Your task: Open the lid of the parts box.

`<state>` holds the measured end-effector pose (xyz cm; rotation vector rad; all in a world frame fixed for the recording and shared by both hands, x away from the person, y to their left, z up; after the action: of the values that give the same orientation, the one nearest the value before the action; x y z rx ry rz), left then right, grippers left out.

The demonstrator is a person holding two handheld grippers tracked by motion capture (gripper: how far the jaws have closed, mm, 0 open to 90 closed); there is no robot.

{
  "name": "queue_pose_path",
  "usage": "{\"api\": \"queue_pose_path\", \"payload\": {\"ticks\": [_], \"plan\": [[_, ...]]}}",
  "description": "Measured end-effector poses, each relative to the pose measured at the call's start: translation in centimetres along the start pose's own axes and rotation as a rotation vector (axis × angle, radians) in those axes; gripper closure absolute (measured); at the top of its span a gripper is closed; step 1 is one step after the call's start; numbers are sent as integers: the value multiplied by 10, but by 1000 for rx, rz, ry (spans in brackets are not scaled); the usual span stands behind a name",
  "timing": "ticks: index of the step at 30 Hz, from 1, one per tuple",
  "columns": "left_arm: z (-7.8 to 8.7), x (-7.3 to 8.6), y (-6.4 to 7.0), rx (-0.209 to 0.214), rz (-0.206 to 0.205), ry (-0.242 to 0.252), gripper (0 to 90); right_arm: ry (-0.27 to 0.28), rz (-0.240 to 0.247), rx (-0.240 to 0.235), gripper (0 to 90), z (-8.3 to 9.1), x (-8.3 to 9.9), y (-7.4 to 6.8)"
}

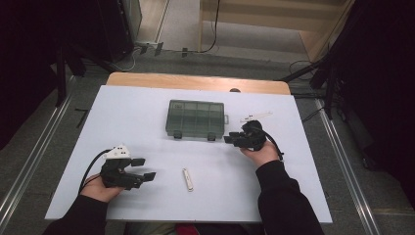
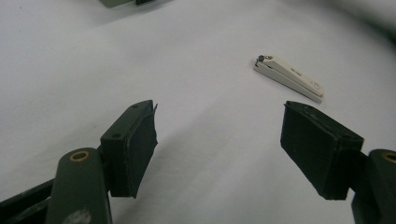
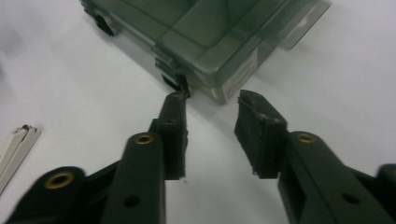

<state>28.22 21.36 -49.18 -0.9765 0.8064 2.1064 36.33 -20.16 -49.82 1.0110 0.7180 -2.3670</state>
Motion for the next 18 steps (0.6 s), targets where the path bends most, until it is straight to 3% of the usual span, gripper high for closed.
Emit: {"api": "queue_pose_path", "payload": {"ticks": [2,5,18], "plan": [[0,0,0,-1,-1,2,263,-21,19,11,831,-3,1,-2],[0,0,-1,-2,1,1,263,-24,32,15,900,-4,1,-1],[-1,0,0,3,-3,-10,263,-9,9,8,900,-11,-2,3]]}}
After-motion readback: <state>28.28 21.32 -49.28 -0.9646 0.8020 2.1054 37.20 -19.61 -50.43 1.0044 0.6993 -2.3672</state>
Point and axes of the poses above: each handheld gripper's, and its own axes: z roughly backward along the jaws, x roughly out of its underside, y roughly to its right, the point moved 1 cm from there along -z, roughly forward along the jaws, and after that the axes turned 9 degrees about y, right-handed, at the moved point
